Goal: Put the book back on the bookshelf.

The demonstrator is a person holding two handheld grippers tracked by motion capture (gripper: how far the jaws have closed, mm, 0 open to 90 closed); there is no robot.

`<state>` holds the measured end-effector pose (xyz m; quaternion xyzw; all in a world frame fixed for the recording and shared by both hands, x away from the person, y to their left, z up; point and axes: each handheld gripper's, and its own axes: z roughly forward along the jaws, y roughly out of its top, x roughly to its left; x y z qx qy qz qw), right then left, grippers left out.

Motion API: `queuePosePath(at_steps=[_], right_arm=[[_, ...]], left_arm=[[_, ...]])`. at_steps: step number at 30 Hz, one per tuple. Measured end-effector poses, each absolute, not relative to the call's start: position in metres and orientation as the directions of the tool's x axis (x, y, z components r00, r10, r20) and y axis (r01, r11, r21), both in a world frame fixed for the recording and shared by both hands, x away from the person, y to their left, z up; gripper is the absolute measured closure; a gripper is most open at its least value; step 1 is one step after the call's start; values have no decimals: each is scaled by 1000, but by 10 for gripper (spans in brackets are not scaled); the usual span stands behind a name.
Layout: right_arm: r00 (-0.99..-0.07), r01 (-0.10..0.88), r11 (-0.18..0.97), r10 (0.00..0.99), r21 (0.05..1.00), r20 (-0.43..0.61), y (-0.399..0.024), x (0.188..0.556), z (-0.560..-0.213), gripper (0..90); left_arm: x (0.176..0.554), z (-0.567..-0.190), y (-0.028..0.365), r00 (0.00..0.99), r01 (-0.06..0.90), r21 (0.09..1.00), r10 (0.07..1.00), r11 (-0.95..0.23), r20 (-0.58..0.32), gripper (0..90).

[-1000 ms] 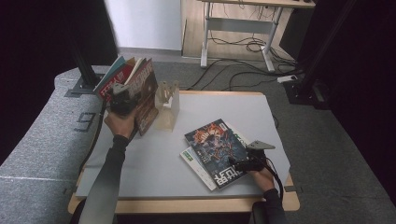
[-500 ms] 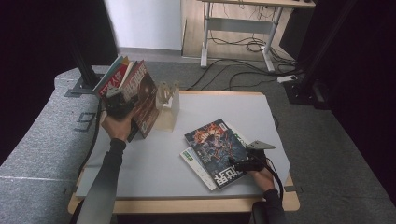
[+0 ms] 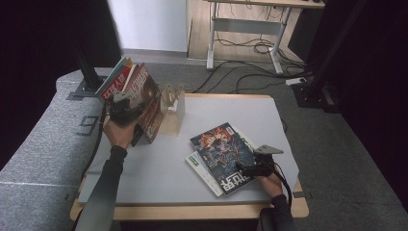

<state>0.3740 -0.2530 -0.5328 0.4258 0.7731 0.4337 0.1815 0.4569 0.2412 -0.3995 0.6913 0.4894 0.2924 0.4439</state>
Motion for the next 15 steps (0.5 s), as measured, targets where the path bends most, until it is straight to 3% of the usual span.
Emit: queuePosePath(at_steps=[15], right_arm=[[-572,500,261,816,825,88,-253,374,-533,0]], left_arm=[[442,-396,235,424,453,865,906,-218,6,316]])
